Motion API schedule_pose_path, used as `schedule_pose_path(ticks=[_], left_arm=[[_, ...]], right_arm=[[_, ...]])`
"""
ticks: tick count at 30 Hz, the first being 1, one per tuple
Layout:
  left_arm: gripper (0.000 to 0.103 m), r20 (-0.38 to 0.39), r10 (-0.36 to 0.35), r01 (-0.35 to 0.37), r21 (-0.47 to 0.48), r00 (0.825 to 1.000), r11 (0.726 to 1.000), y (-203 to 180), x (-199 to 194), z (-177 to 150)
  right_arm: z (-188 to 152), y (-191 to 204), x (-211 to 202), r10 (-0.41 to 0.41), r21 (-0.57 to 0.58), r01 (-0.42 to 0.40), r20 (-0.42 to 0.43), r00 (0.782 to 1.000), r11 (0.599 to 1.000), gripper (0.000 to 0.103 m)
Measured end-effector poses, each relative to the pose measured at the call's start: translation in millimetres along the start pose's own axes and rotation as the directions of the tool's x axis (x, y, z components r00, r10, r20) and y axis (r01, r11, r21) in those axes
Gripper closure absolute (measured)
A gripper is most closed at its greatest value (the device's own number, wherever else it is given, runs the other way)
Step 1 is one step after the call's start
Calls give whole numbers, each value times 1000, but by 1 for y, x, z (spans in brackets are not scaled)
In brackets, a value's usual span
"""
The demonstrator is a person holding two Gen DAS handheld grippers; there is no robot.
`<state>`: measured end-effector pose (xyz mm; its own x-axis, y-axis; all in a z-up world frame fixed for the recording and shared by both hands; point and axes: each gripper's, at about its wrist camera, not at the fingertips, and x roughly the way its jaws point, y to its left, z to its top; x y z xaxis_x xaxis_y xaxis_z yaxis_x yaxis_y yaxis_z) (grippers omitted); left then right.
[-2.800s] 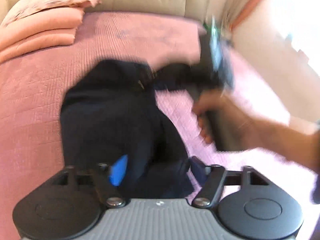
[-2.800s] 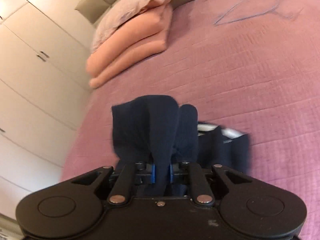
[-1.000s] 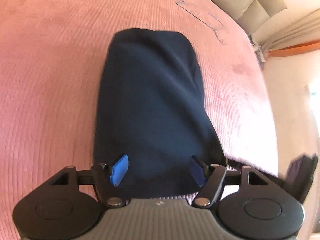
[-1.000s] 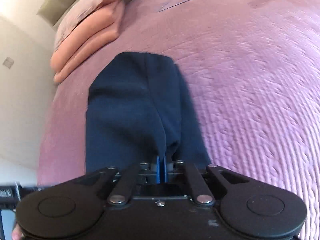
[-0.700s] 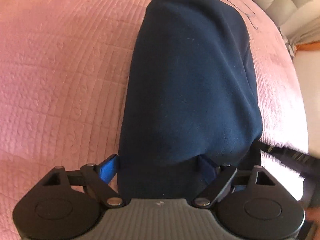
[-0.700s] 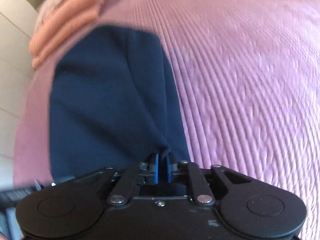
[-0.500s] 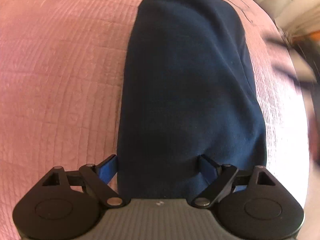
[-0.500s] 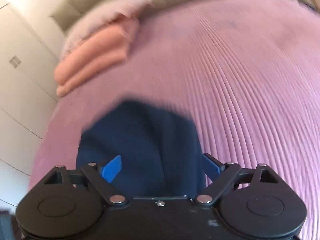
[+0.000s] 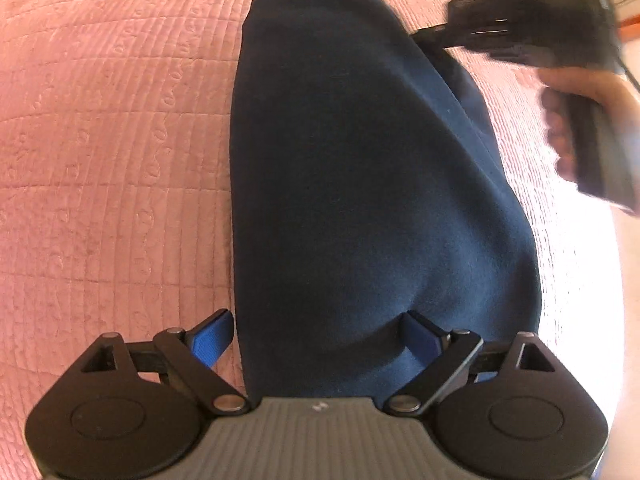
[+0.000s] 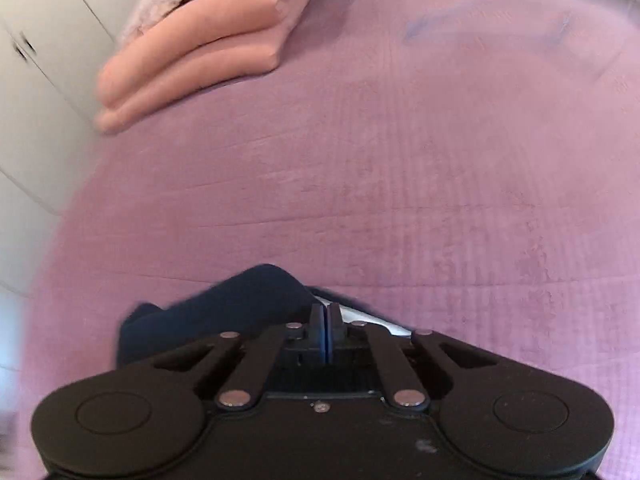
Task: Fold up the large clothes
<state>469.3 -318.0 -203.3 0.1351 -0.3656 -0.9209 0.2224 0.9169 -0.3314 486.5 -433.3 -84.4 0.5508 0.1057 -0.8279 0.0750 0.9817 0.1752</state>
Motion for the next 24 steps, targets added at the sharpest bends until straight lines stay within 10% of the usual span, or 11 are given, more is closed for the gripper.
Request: schedule_pose_path(ticks=[3,7,11,17,24], left_arm=[[10,2,7,-7,1,1000,1000,-3,0,1],[0,-24,44,-44,-17,999,999,-1,10,7],[0,-44,17,-18,-34,999,999,5,12,9],[0,-47,40,-41,-16,998,999,0,11,12],[0,-67,67,-66,14,995,998,-8,9,20]], right_arm=[[5,-5,-4,-101,-70,106,84,991,992,103],[-12,-27,46,-274,-112,270,-24,961,956,103],[-27,-65,37,-227,68,226,6,974,972,103],[-28,-82,-2,56,217,-62,36,998,974,18],[-59,-58,-61,132,110,-125,-65,989,986,18]])
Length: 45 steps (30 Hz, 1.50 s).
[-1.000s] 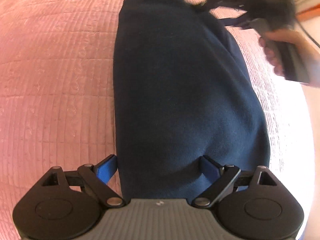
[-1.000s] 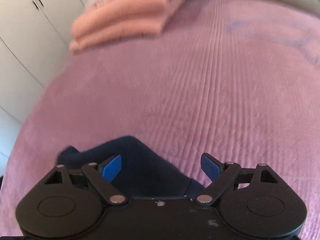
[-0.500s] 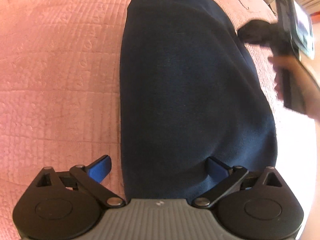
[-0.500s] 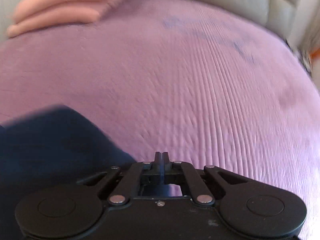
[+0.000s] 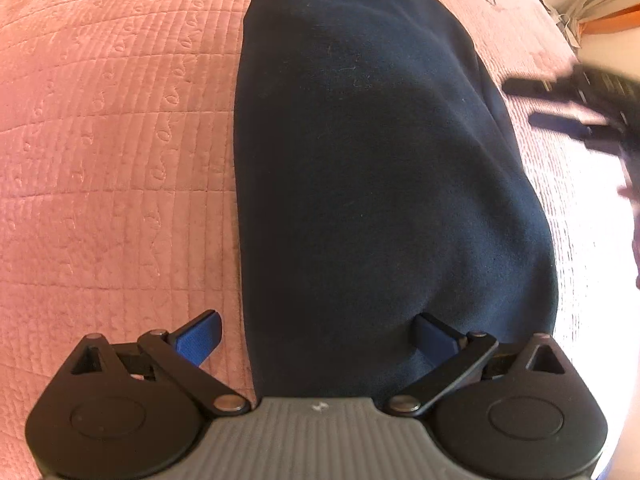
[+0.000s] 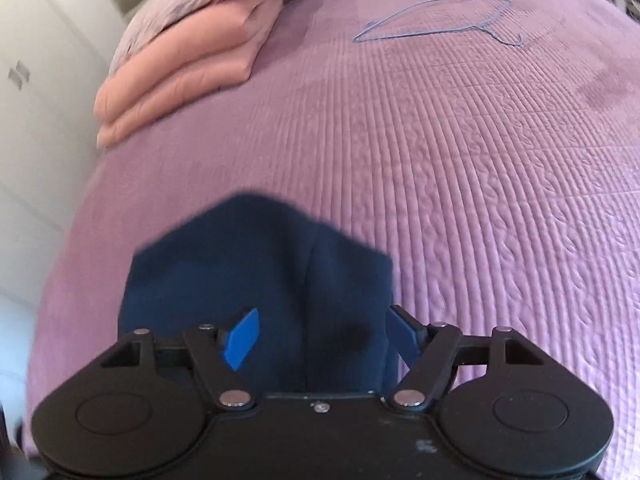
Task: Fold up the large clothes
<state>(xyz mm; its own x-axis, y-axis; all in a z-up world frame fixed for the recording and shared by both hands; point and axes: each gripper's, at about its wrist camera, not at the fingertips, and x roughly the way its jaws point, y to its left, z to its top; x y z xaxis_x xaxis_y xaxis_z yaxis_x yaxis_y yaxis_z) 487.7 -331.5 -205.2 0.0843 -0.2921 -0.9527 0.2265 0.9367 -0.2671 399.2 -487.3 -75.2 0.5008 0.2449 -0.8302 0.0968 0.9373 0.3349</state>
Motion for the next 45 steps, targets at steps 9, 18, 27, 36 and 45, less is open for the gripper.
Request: schedule_pose_path(ticks=[9,18,27,36,45], left_arm=[[0,10,16,-16,-13,1000,1000,-1,0,-4],[0,-12,7,-7,22,1000,1000,-7,8,-15],[9,-42,1,1,37,999,999,-14,-4,-18],[8,28,-7,6,46,1000,999,11,-49,14],[9,-17,-276,273,-79,961,959,48,-5,68]], right_arm=[[-27,72,-7,-116,-247,119,27,993,962,9],[-22,6,62,-57,86,69,-133,989,994,0],[-34,-5,6,-50,63,43,108,993,997,95],[-47,-17,40,-161,114,159,12,987,981,97],[-24,-29,20,46,117,-34,-102,994,993,15]])
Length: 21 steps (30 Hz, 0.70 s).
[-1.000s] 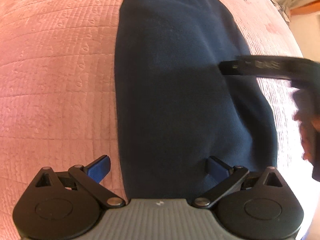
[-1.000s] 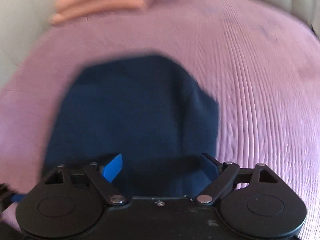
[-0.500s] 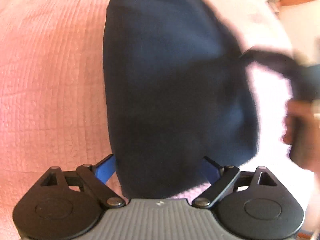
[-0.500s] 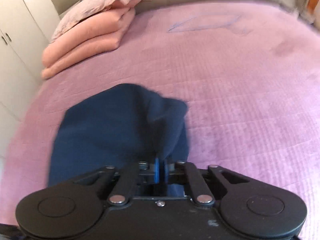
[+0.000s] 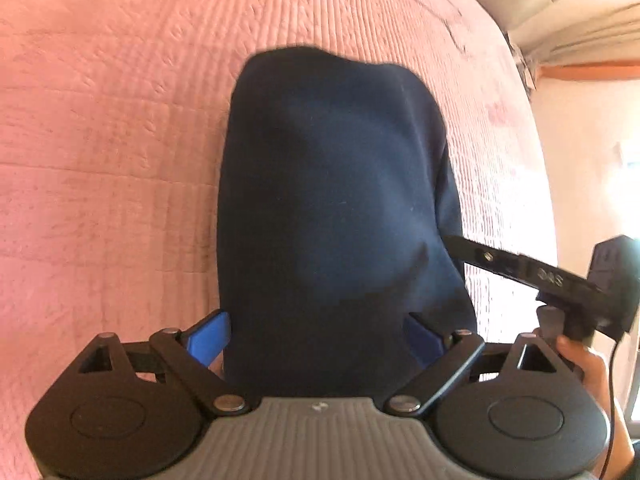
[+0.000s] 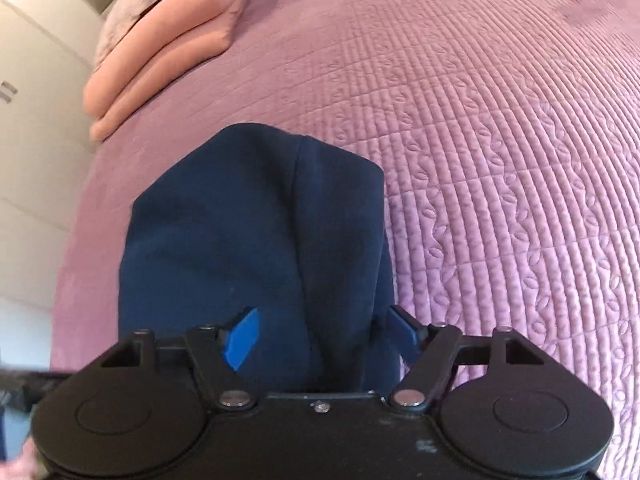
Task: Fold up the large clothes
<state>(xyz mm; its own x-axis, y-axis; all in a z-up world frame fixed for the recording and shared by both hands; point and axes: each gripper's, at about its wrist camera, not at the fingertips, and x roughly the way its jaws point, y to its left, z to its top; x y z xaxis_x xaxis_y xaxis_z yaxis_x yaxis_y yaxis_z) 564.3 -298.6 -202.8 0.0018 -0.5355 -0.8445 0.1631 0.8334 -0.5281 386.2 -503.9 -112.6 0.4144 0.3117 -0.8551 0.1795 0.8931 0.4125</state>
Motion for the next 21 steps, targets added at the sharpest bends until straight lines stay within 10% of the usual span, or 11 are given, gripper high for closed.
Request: schedule_pose_path(ticks=[16,21], left_arm=[[3,-5,-102,101,-91,995,991,24,59,20],[7,3,-31,31,-67,1000,997,15,57,18]], right_arm=[[-15,-47,47,294,212,-265,-120,948,941,0],[-9,-17,59,218,106,-207,-104,970,973,0]])
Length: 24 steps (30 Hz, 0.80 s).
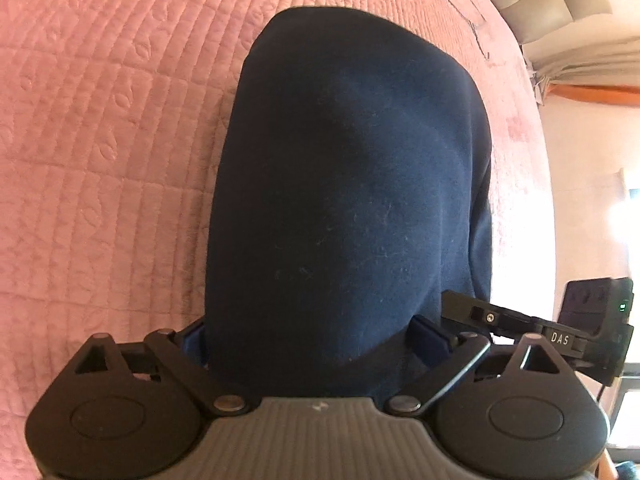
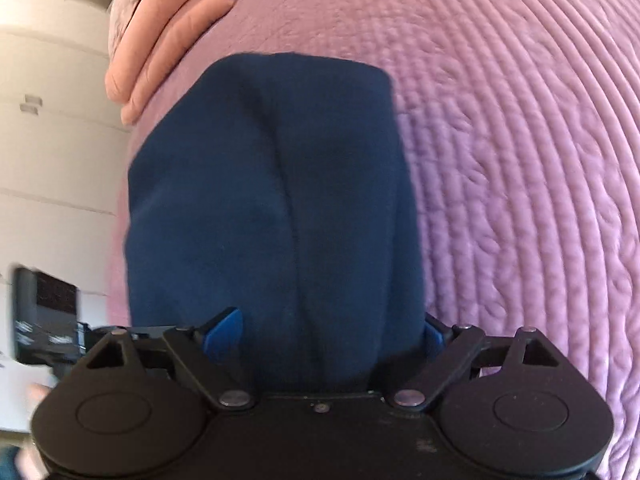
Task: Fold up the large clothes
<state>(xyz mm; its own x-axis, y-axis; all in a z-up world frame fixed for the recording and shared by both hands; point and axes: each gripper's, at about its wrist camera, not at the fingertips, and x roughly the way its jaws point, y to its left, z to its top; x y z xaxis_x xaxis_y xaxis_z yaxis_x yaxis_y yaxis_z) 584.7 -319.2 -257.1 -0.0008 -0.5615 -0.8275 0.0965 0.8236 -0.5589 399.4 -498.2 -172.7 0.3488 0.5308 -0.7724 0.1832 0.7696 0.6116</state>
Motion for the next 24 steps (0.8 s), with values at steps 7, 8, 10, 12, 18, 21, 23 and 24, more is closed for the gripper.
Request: schedule_pose_path(ticks=[7,8,10,12,18,21,23,24], left_arm=[[13,79,172,-181,139,982,974,-39,3,-3],[13,78,176,-185,125,981,975,-40,3,-3],[18,79,159,-166,91,984,982,-43,-2,-2],[22,86,137,-145,85,987,986,-48,-10,-4],[30,102,103,-120,173,989,978,-69,-48,-19],[29,111,81,-104,219,990,970,-75,-67,-25],[29,97,44,-62,201,994,978,-69,-81,-26],[29,91,30,-47,191,995,980,-67,-89,-28]], right_arm=[[-3,9,5,12,30,-14,47,999,999,42],[-3,10,5,14,22,-15,48,999,1000,44],[-4,11,1,54,49,-57,54,997,997,49],[-4,12,-7,111,82,-118,76,991,990,54],[-16,42,-43,175,65,-186,143,974,980,54],[-27,58,-60,195,78,-213,192,962,974,54],[-35,65,-71,195,120,-225,220,956,967,54],[-42,72,-76,193,127,-226,230,954,966,54]])
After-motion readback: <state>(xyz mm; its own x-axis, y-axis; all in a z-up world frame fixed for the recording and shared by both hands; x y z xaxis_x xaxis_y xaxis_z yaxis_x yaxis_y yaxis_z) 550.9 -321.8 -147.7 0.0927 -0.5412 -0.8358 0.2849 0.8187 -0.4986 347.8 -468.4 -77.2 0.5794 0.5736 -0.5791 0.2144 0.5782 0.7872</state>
